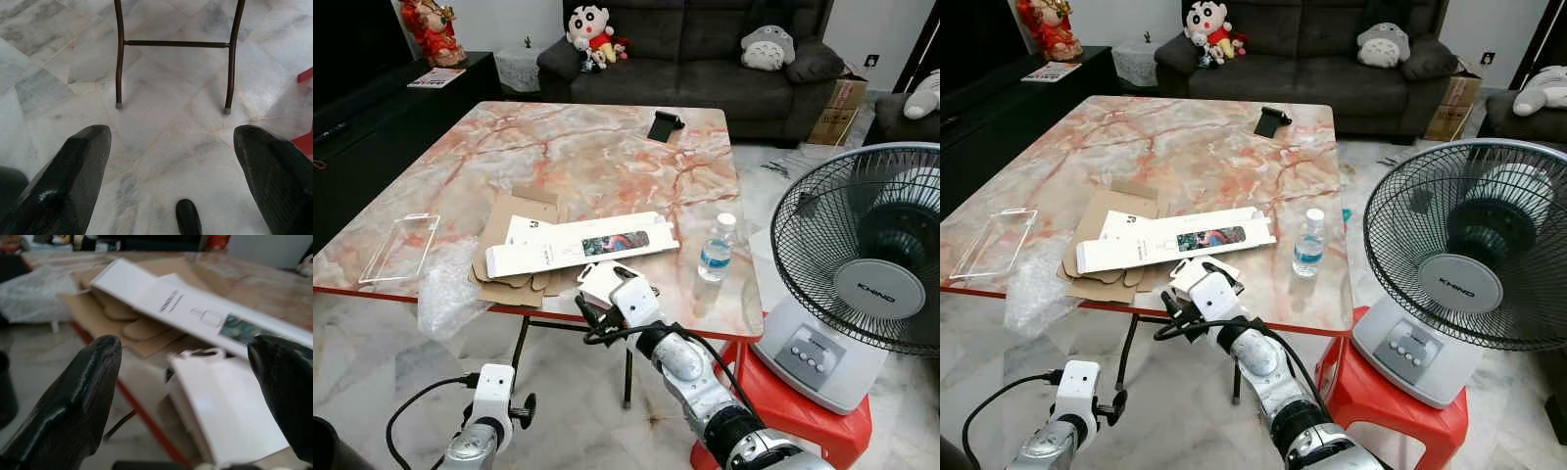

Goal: Picking trash to rubbish bin

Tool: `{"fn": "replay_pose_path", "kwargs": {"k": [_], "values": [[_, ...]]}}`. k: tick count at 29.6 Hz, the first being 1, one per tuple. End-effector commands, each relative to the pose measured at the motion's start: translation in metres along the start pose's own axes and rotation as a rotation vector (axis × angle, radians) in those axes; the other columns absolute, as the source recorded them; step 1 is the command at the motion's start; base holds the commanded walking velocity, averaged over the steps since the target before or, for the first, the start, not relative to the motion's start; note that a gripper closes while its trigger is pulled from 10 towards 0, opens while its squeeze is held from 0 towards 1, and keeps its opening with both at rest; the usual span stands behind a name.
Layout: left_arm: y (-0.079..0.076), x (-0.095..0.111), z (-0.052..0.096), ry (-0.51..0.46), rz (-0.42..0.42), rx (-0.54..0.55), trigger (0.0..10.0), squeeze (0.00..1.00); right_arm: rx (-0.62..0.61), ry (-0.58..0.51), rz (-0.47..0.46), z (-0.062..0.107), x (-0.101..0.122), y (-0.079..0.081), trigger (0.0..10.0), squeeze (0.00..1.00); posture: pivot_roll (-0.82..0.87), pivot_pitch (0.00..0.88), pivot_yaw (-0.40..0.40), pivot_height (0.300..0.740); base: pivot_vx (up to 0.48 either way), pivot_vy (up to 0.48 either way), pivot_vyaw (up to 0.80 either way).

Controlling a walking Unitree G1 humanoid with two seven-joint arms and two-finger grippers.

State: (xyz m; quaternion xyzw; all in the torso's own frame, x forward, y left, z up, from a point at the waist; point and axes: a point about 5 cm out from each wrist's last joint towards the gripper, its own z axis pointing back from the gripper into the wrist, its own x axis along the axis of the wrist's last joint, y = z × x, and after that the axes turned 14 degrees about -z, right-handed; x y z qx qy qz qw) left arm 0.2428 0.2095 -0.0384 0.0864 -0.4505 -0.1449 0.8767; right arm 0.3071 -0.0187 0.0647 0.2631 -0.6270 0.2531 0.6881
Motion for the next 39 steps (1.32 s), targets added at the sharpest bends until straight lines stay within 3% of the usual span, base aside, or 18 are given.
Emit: {"fn": "replay_pose_path", "kwargs": {"k": [1, 26, 39], "values": [[0.002, -0.001, 0.001, -0.002, -0.015, 0.007, 10.0, 0.0, 0.085, 0.03, 0.01, -0.009, -0.001, 0.023, 10.0, 0.0, 0.0, 0.007, 0.013, 0.74, 0.0, 0.0, 0.0], [0.002, 0.001, 0.0, -0.01, -0.042, 0.0, 10.0, 0.0, 0.058, 0.088, 0.115, -0.011, -0.008, 0.027, 10.0, 0.0, 0.02, 0.023, 0.01, 0.74, 0.0, 0.0, 0.0], [0.001, 0.003, 0.0, -0.012, -0.05, -0.002, 10.0, 0.0, -0.078, 0.095, 0.14, -0.012, -0.005, 0.011, 10.0, 0.0, 0.02, 0.019, 0.007, 0.74, 0.0, 0.0, 0.0]]}}
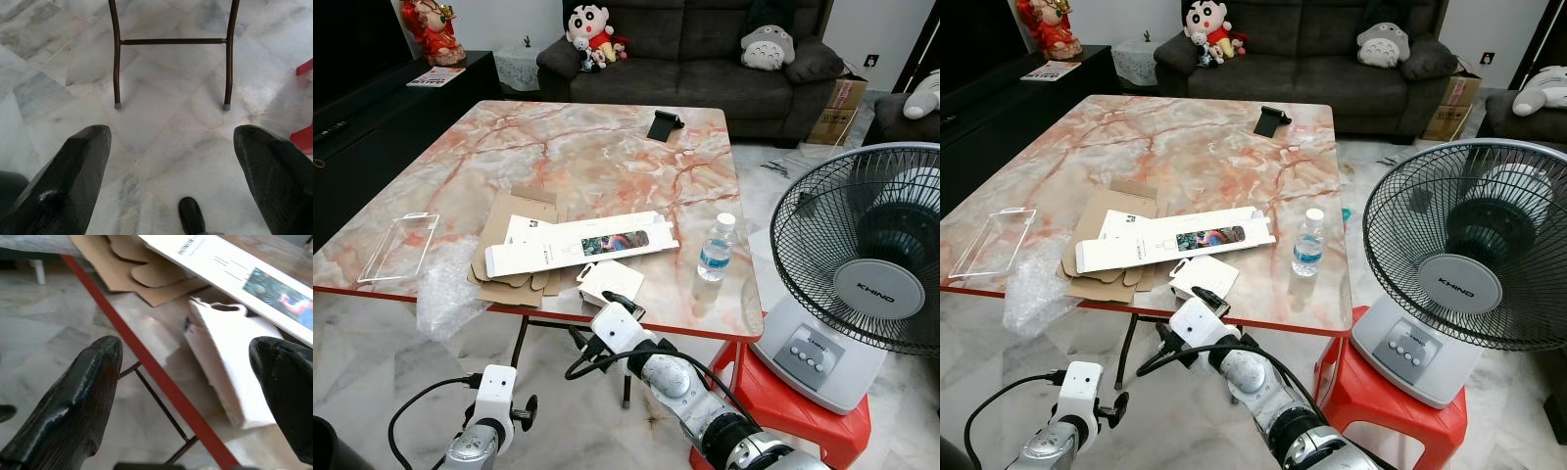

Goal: Picking trash to rubbish bin

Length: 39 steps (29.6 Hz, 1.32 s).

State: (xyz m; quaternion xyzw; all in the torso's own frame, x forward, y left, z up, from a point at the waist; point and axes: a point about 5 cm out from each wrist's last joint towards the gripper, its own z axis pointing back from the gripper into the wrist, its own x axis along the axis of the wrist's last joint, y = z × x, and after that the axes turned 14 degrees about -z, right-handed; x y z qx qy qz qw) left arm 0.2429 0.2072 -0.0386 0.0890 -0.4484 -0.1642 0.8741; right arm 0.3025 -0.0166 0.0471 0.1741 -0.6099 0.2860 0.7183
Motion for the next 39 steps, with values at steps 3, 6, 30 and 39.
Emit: {"fn": "replay_pose_path", "kwargs": {"k": [3, 6, 30, 39], "values": [[0.003, 0.002, 0.0, -0.01, -0.013, 0.011, 10.0, 0.0, 0.006, -0.03, 0.005, -0.01, 0.016, 0.005, 10.0, 0.0, 0.02, 0.019, 0.007, 0.74, 0.0, 0.0, 0.0], [0.003, 0.002, 0.0, -0.01, -0.014, 0.011, 10.0, 0.0, 0.002, -0.027, 0.007, -0.011, 0.016, 0.006, 10.0, 0.0, 0.02, 0.019, 0.007, 0.74, 0.0, 0.0, 0.0], [0.003, 0.002, 0.0, -0.009, -0.01, 0.026, 10.0, 0.0, -0.051, 0.031, 0.04, -0.015, 0.018, -0.002, 10.0, 0.0, 0.04, 0.018, -0.012, 0.74, 0.0, 0.0, 0.0], [0.003, 0.001, 0.0, -0.008, -0.008, 0.029, 10.0, 0.0, -0.057, 0.036, 0.037, -0.016, 0.019, -0.002, 10.0, 0.0, 0.04, 0.02, -0.014, 0.74, 0.0, 0.0, 0.0]]}}
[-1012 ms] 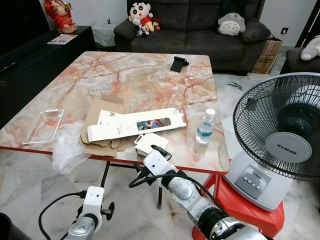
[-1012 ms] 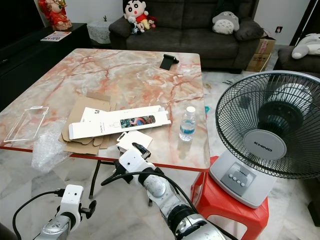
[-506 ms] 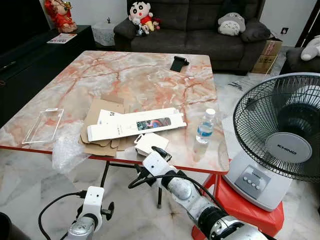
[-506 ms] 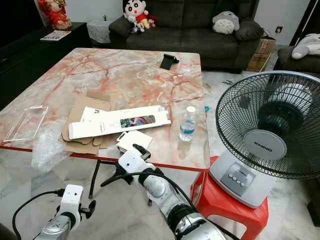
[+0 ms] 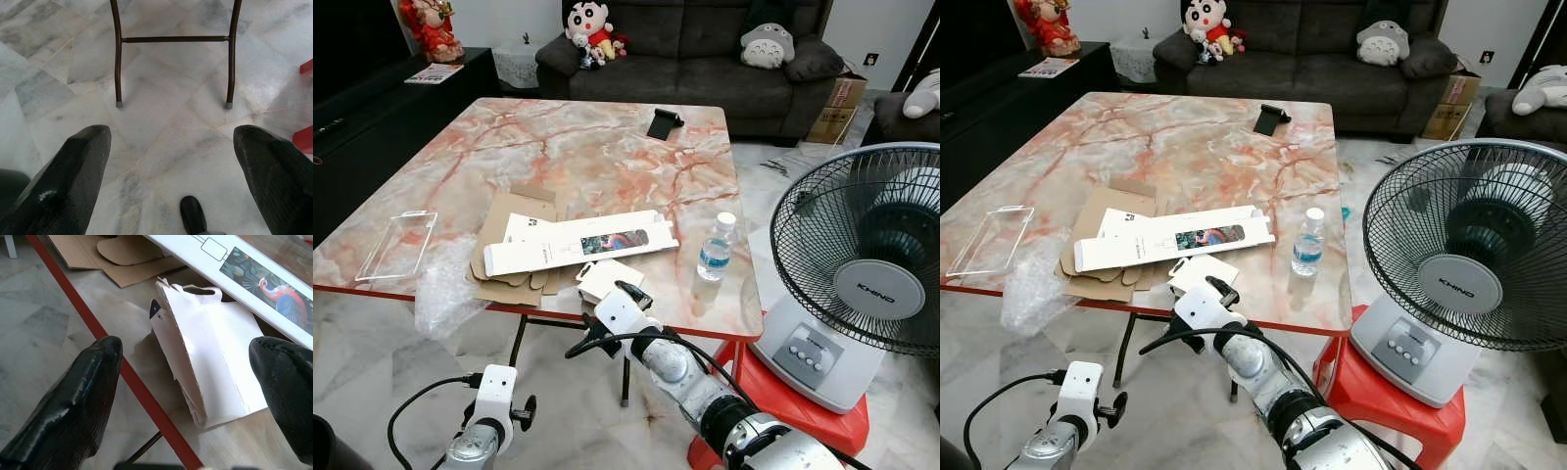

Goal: Picking trash to rubbish bin

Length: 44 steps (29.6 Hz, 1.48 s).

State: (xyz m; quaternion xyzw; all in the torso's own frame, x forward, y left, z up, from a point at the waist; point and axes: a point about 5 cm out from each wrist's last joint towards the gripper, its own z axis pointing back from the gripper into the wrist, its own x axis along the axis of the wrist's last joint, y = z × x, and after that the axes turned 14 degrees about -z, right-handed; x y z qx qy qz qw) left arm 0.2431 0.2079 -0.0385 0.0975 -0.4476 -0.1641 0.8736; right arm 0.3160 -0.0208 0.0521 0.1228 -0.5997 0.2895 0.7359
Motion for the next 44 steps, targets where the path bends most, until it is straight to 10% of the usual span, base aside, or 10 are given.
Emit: {"fn": "replay_pose_path", "kwargs": {"k": [1, 33, 34, 36, 44], "values": [[0.003, 0.001, 0.0, -0.011, -0.001, 0.014, 10.0, 0.0, 0.012, -0.03, -0.017, -0.008, 0.015, 0.009, 10.0, 0.0, 0.04, 0.02, -0.014, 0.74, 0.0, 0.0, 0.0], [0.006, 0.002, 0.0, -0.009, -0.012, 0.023, 10.0, 0.0, -0.054, 0.03, -0.017, -0.007, 0.008, -0.001, 10.0, 0.0, 0.06, 0.014, -0.018, 0.74, 0.0, 0.0, 0.0], [0.006, 0.002, 0.0, -0.009, -0.012, 0.023, 10.0, 0.0, -0.053, 0.031, -0.018, -0.007, 0.008, -0.001, 9.4, 0.0, 0.06, 0.014, -0.018, 0.74, 0.0, 0.0, 0.0], [0.006, 0.003, 0.0, -0.01, -0.013, 0.023, 10.0, 0.0, -0.05, 0.034, -0.018, -0.007, 0.007, 0.0, 0.0, 0.0, 0.06, 0.014, -0.018, 0.74, 0.0, 0.0, 0.0], [0.006, 0.003, -0.001, -0.013, -0.014, 0.024, 10.0, 0.0, -0.044, 0.04, -0.021, -0.005, 0.004, 0.002, 0.0, 0.0, 0.06, 0.015, -0.016, 0.74, 0.0, 0.0, 0.0]]}}
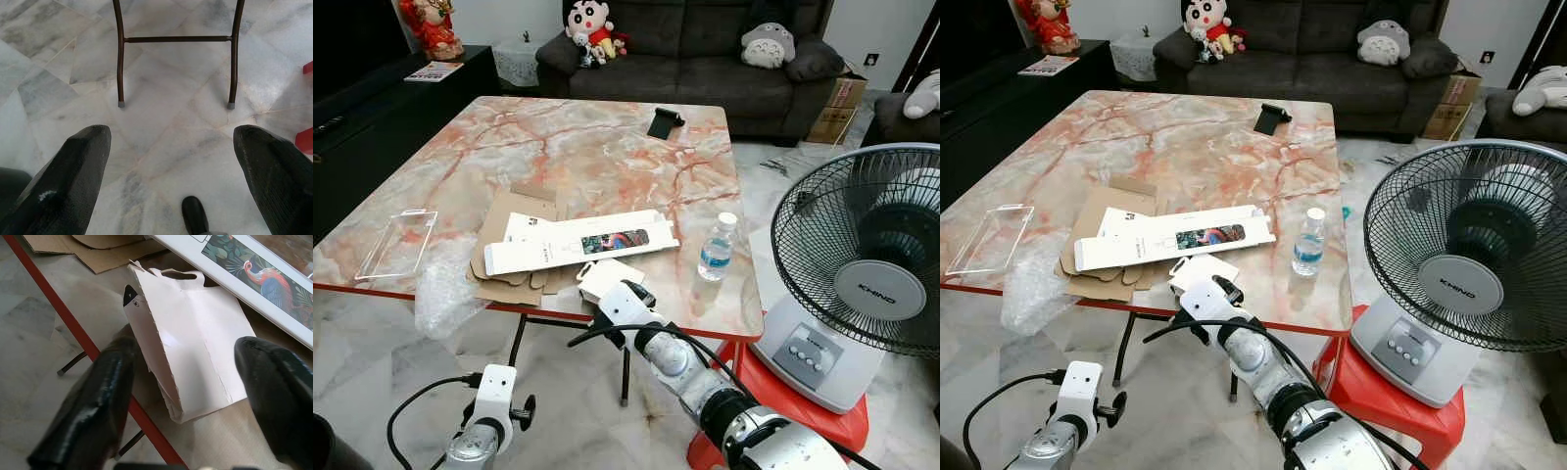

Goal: Picking trash to rubbish bin

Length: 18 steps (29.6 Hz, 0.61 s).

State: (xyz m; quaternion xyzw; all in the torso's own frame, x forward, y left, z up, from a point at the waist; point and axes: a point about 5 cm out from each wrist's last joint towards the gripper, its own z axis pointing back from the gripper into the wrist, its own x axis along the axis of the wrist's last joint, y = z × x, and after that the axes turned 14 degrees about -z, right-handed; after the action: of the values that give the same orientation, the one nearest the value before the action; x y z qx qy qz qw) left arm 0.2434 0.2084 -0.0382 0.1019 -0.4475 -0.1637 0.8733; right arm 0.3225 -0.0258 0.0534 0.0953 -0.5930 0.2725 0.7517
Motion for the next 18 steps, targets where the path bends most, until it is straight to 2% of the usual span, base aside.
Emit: {"fn": "replay_pose_path", "kwargs": {"k": [1, 18], "values": [[0.006, 0.0033, -0.0007, -0.014, -0.011, 0.016, 10.0, 0.0, 0.02, 0.002, -0.017, -0.0023, 0.003, 0.0104, 0.0, 0.0, 0.06, 0.015, -0.016, 0.74, 0.0, 0.0, 0.0], [0.006, 0.004, -0.001, -0.016, -0.012, 0.014, 10.0, 0.0, 0.052, 0.001, 0.0, -0.0009, 0.0006, 0.0142, 0.0, 0.0, 0.06, 0.015, -0.016, 0.74, 0.0, 0.0, 0.0]]}}
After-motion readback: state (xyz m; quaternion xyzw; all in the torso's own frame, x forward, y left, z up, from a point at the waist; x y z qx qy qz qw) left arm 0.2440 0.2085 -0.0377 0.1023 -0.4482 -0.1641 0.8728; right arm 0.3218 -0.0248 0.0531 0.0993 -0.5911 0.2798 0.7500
